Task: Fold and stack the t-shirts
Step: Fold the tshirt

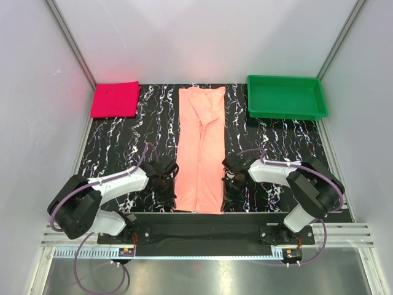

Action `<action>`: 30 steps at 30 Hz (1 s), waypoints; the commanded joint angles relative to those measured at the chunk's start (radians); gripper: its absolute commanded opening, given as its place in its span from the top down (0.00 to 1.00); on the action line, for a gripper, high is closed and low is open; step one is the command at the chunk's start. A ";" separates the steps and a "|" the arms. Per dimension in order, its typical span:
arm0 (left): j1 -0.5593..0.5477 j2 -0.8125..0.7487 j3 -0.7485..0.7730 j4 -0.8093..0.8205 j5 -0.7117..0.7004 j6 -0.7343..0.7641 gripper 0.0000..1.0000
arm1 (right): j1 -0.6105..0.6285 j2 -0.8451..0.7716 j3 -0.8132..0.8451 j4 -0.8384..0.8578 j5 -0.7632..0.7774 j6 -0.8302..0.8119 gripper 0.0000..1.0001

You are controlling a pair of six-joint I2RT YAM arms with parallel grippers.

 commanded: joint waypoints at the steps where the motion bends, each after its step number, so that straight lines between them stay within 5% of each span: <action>1: -0.005 0.012 -0.067 0.015 -0.060 -0.006 1.00 | 0.011 -0.038 -0.050 0.027 -0.003 -0.023 1.00; 16: -0.017 -0.180 -0.024 -0.031 0.016 -0.061 1.00 | 0.003 -0.278 -0.012 -0.065 0.106 -0.026 1.00; 21: -0.002 -0.169 0.126 -0.058 0.004 -0.060 1.00 | -0.142 -0.312 0.077 -0.096 0.091 -0.035 1.00; 30: 0.227 0.177 0.556 -0.077 0.007 0.099 1.00 | -0.369 0.044 0.477 -0.214 0.037 -0.261 1.00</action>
